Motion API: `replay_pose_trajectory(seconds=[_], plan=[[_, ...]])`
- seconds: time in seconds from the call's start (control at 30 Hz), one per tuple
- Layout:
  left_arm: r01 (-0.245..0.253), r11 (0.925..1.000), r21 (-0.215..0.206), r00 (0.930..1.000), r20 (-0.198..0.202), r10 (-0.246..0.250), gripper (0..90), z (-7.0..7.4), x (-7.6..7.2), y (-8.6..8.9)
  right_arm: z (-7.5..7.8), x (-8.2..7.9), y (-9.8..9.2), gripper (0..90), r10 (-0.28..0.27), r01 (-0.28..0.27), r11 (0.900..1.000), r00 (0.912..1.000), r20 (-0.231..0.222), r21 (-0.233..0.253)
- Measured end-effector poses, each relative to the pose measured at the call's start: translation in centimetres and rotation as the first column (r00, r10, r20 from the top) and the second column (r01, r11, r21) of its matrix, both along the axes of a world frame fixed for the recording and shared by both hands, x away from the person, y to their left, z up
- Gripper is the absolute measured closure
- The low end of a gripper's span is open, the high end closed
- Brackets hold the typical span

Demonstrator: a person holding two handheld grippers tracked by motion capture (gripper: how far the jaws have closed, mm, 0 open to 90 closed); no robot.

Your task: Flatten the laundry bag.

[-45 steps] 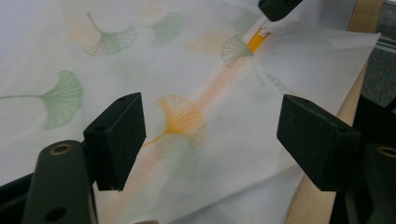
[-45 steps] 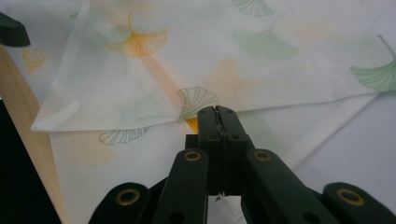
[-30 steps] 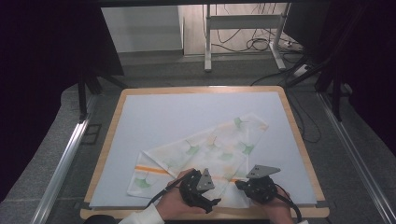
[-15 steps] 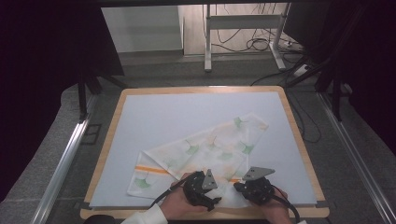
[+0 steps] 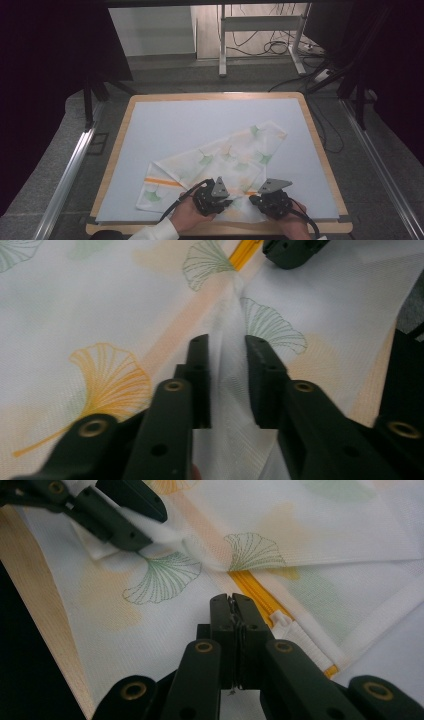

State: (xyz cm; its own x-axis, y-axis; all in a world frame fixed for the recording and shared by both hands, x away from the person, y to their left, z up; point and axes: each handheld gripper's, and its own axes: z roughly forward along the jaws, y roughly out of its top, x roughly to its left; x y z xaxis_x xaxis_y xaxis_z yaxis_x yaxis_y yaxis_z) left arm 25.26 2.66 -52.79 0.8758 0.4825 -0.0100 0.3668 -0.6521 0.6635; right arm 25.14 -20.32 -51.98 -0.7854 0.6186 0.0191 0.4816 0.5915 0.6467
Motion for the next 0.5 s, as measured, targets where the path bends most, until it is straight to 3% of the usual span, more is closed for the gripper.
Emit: replay_pose_trajectory(seconds=[0.17,0.5], plan=[[-0.015,0.9999,-0.004,0.9999,0.003,0.015,84.8,-0.02,0.08,0.02,-0.02,0.03,0.14,86.8,0.003,-0.003,1.000,1.0000,0.008,0.000],[-0.016,0.9998,-0.010,0.9993,0.032,0.017,87.6,0.08,-0.06,0.04,-0.05,-0.02,0.58,87.5,0.025,-0.025,1.000,0.9997,0.007,-0.001]])
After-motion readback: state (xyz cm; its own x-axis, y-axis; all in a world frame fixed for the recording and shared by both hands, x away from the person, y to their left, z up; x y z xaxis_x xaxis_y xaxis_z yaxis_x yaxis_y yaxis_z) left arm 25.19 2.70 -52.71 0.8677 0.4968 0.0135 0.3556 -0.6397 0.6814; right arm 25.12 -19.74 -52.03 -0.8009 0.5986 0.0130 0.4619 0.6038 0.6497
